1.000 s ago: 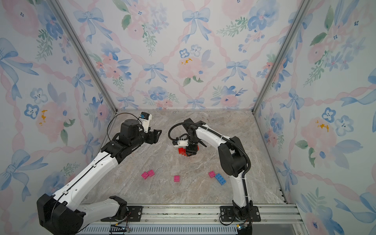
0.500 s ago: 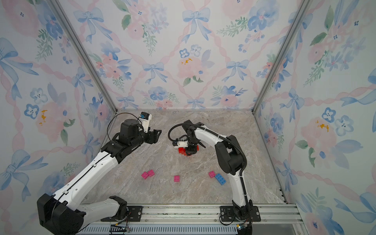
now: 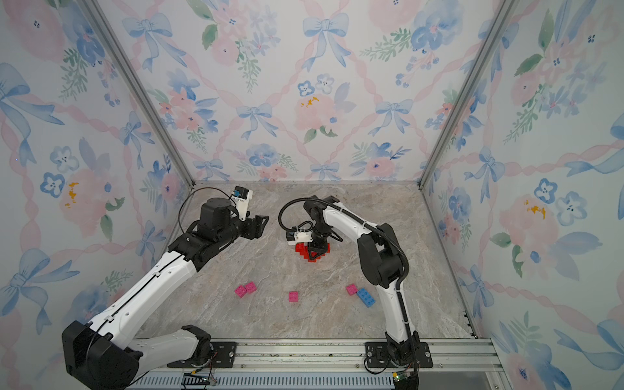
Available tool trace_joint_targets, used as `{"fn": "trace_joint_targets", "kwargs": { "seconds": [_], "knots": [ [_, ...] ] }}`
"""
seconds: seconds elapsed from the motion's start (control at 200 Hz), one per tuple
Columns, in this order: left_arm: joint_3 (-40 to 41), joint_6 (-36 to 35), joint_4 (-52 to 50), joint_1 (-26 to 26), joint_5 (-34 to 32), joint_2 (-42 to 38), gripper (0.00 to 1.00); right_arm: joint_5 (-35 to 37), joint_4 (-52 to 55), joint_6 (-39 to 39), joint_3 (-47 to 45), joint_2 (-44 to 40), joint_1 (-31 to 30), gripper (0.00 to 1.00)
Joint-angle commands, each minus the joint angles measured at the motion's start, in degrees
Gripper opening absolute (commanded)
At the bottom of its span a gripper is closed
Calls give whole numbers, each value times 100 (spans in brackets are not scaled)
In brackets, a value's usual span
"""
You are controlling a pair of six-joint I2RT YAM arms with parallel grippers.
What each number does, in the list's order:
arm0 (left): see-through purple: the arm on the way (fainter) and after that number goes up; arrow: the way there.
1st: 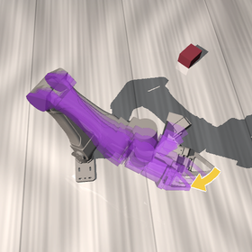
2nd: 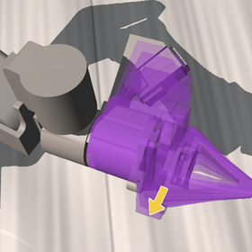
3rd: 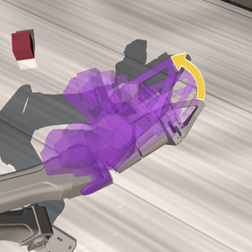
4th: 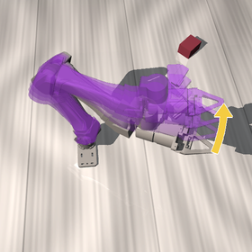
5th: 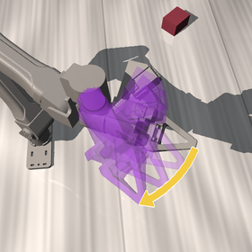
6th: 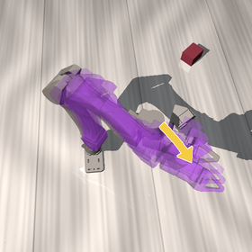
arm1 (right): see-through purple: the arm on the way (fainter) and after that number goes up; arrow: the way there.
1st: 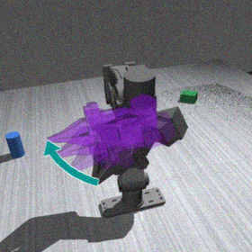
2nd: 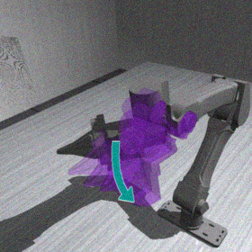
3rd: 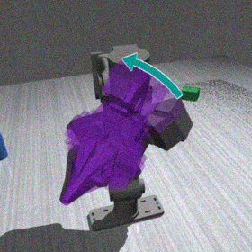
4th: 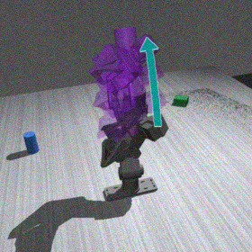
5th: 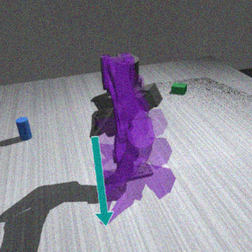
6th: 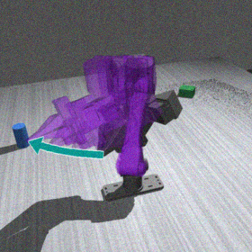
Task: Assemble the letter v with lego
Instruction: Pick up the lego brick from the center of the board, then place the lego brick at the center of the board.
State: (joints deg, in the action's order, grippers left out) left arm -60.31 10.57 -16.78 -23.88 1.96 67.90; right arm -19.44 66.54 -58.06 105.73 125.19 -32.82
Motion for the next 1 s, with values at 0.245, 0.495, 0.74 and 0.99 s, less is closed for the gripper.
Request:
{"fn": "trace_joint_targets", "kwargs": {
  "seconds": [0.245,0.495,0.74,0.99],
  "knots": [
    [71,6,100,57,294,258,77,-607,1822,-714,722,773,214,29],
    [-14,65,168,51,413,523,76,-381,1921,-686,1161,1173,264,59],
    [-154,204,323,13,557,757,77,-86,1410,56,1549,1029,419,86],
    [109,677,481,23,-202,569,77,1666,-701,5102,-495,-1134,135,94]
  ]
}}
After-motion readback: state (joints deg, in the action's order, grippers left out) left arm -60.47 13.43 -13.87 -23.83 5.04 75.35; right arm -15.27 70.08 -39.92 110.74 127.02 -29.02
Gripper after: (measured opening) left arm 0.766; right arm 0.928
